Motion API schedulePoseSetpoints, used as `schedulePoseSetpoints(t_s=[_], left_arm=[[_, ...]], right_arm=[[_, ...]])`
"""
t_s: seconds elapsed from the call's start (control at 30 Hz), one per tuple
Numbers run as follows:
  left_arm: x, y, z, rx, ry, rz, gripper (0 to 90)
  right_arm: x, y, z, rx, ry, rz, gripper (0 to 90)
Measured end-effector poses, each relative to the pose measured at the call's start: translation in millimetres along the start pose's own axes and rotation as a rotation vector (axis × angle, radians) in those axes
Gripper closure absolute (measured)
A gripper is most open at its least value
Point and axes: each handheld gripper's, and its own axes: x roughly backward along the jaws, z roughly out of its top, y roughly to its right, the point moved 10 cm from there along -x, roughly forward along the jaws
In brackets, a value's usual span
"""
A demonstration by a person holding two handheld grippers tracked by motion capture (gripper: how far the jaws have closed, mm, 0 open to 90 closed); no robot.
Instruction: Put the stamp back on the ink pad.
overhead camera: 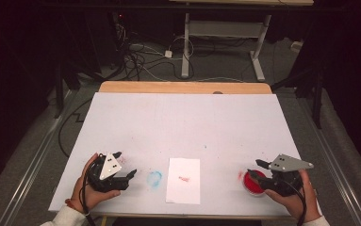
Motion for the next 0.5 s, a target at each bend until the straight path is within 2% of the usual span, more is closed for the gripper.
schedulePoseSetpoints(t_s=[0.1, 0.17, 0.33, 0.5], left_arm=[[-0.4, -0.1, 0.2, 0.003, 0.002, 0.002, 21.2], [-0.6, -0.1, 0.4, 0.006, 0.003, 0.002, 21.2], [-1.0, 0.6, 0.5, 0.002, 0.001, 0.0, 21.2], [-1.0, 0.6, 0.4, 0.002, 0.002, 0.0, 21.2]], right_arm=[[0.8, -1.6, 8.4, 0.014, 0.04, -0.002, 48.2], [0.1, -3.0, 12.9, 0.021, 0.056, -0.001, 43.0], [-2.3, -3.3, 20.6, 0.03, 0.085, -0.02, 37.3], [-1.7, 0.9, 25.3, 0.008, 0.117, -0.047, 27.9]])
